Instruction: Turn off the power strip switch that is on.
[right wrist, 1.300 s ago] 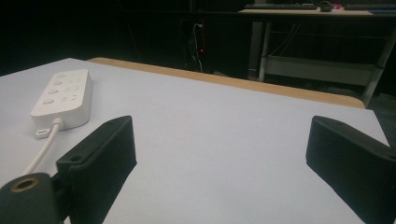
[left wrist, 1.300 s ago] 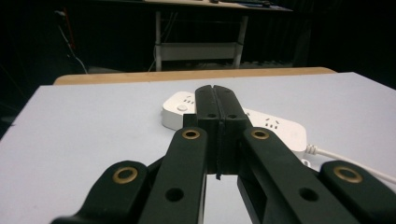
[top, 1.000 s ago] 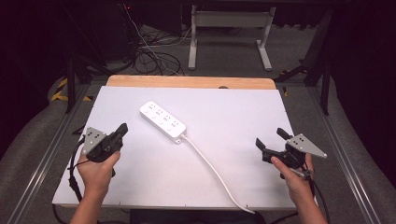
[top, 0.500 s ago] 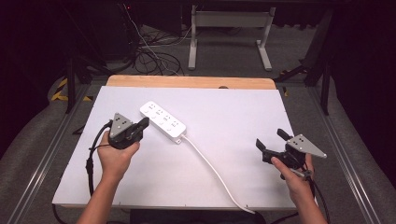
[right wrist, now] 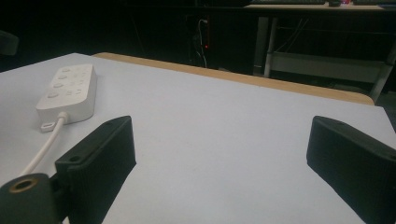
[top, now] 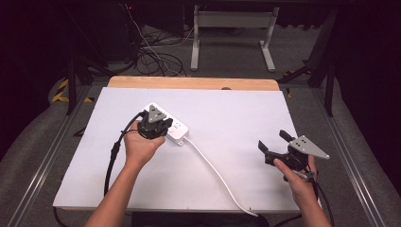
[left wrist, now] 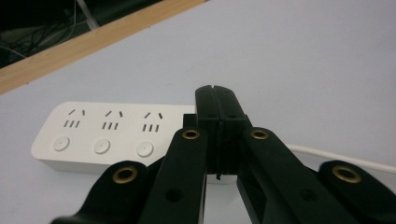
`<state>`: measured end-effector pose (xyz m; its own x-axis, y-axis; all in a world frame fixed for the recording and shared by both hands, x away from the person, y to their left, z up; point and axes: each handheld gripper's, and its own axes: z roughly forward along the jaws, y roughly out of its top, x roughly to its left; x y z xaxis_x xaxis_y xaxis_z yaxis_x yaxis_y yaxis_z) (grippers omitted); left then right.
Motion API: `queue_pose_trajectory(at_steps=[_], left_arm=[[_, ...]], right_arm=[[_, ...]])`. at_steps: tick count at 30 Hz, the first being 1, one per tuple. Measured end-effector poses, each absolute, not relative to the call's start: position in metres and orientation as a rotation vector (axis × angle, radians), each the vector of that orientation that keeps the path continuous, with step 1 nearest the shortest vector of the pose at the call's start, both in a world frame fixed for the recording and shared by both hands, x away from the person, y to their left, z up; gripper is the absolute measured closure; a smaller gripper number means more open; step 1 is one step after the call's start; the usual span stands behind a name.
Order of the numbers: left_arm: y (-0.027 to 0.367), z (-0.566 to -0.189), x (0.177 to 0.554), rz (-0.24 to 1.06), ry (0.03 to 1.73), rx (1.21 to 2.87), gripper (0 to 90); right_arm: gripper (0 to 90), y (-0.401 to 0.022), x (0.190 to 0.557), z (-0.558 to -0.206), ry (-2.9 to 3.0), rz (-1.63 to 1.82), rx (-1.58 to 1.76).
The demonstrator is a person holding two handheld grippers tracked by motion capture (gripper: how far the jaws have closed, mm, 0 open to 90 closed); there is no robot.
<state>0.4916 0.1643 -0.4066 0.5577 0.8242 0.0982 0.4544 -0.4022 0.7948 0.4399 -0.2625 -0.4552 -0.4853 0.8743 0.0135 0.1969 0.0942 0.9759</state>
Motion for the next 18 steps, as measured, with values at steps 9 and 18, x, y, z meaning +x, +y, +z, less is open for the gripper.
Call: queue_pose_trajectory(at_steps=[9, 18], left_arm=[[0.150, -0.429, 0.517, 0.575, 1.136, 2.223, 90.0], [0.153, -0.442, 0.531, 0.566, 1.186, 2.284, 90.0]], right_arm=[[8.4, -0.261, 0.440, -0.455, 1.777, 1.426, 1.041], [8.4, -0.260, 0.440, -0.455, 1.779, 1.429, 1.042]])
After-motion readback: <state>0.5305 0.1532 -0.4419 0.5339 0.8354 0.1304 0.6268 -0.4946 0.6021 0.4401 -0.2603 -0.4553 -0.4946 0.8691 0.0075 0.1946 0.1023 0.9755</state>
